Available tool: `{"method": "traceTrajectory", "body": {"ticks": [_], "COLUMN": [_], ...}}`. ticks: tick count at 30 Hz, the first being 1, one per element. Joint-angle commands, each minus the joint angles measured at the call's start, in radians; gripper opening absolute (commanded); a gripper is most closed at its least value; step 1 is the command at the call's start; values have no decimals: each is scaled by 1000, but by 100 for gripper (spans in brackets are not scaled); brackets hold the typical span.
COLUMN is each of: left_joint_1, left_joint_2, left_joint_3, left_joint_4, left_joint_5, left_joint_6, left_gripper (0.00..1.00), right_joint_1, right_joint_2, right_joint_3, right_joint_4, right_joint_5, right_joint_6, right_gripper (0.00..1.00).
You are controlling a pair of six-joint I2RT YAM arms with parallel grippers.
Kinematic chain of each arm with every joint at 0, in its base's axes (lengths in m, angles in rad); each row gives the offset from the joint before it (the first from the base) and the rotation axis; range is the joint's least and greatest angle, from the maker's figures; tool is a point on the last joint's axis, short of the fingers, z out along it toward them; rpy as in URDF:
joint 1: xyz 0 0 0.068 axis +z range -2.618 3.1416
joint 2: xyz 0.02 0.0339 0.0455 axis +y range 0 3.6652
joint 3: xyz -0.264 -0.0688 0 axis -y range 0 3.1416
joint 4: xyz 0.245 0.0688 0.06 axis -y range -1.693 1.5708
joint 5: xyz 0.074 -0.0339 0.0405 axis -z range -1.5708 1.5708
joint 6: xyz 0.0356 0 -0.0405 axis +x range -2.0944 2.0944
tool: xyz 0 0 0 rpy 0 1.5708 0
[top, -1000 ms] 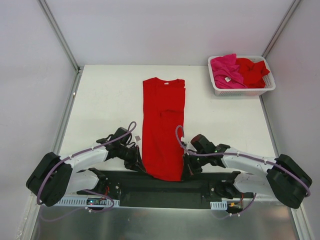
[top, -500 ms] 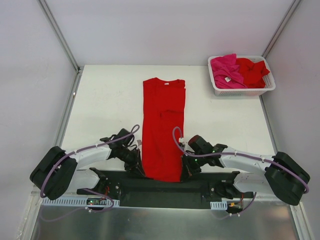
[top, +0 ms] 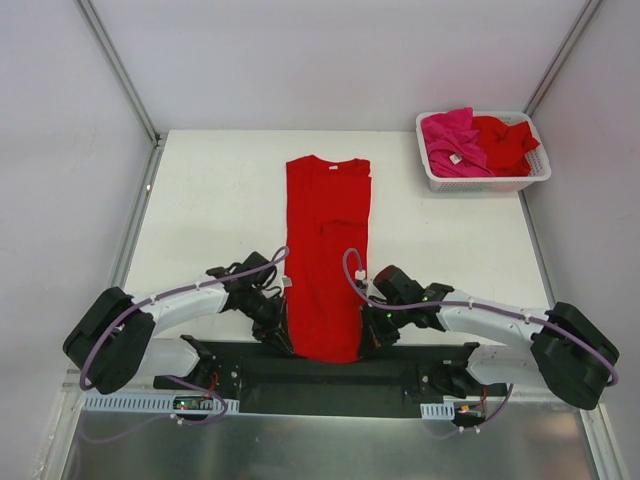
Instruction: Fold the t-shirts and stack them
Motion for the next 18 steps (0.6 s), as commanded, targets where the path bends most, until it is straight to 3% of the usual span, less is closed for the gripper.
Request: {"method": "traceTrajectory", "body": {"ticks": [1, 11, 18], "left_joint_1": [-8, -8, -5], "left_joint_2": [-41, -150, -144], "left_joint_3": [52, 96, 208], "left_joint_4": [-100, -174, -301], "left_joint_5": [-13, -36, -99], "left_joint_6": [36, 7, 71], "left_gripper": [0, 0, 0], "right_joint_1": [7, 7, 7], "right_joint_2": [-18, -69, -75], "right_joint_3": [57, 212, 300], "right_joint_4": [-52, -226, -318], "right_joint_5": [25, 80, 129], "right_joint_6": [-12, -43, -81], "right_gripper": [1, 1, 1]}}
